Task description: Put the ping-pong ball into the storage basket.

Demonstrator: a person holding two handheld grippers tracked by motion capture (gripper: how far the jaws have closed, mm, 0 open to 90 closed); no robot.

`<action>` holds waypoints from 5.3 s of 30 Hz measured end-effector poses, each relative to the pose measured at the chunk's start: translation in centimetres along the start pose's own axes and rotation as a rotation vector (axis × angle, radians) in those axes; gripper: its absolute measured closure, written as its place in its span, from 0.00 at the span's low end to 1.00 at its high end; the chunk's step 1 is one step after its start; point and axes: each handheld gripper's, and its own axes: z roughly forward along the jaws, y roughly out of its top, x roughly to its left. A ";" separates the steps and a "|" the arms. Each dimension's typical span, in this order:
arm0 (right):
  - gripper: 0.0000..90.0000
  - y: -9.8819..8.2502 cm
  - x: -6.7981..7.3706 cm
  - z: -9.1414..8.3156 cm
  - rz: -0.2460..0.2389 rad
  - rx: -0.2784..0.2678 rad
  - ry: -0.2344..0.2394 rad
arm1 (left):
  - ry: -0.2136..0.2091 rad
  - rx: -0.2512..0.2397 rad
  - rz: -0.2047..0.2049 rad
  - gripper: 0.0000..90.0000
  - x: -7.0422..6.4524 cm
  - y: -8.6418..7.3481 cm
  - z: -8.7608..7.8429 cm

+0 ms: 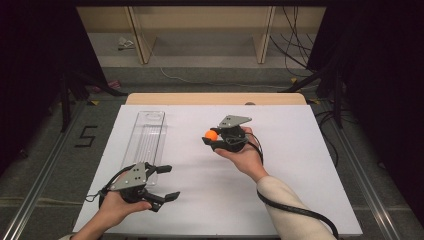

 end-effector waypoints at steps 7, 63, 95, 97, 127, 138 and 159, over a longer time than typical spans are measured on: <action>0.57 0.4 0.2 0.3 -0.005 0.000 0.005 | -0.001 0.000 0.001 0.19 0.0 0.0 0.0; 0.57 2.8 1.7 2.5 -0.027 0.002 0.042 | -0.013 0.006 0.007 0.19 -0.1 0.0 0.1; 0.57 4.4 2.6 4.0 -0.045 -0.001 0.065 | -0.017 0.019 0.021 0.18 -0.3 0.0 0.2; 0.57 4.4 2.6 4.1 -0.049 0.002 0.066 | -0.017 0.020 0.022 0.18 -0.3 0.0 0.2; 0.57 5.5 3.4 5.4 -0.061 0.009 0.086 | -0.021 0.024 0.028 0.18 -0.3 0.0 0.3; 0.57 5.9 3.7 5.9 -0.064 0.011 0.093 | -0.025 0.025 0.026 0.18 -0.3 0.0 0.3; 0.57 6.6 4.3 6.9 -0.079 0.017 0.104 | -0.031 0.028 0.029 0.18 -0.4 0.0 0.3</action>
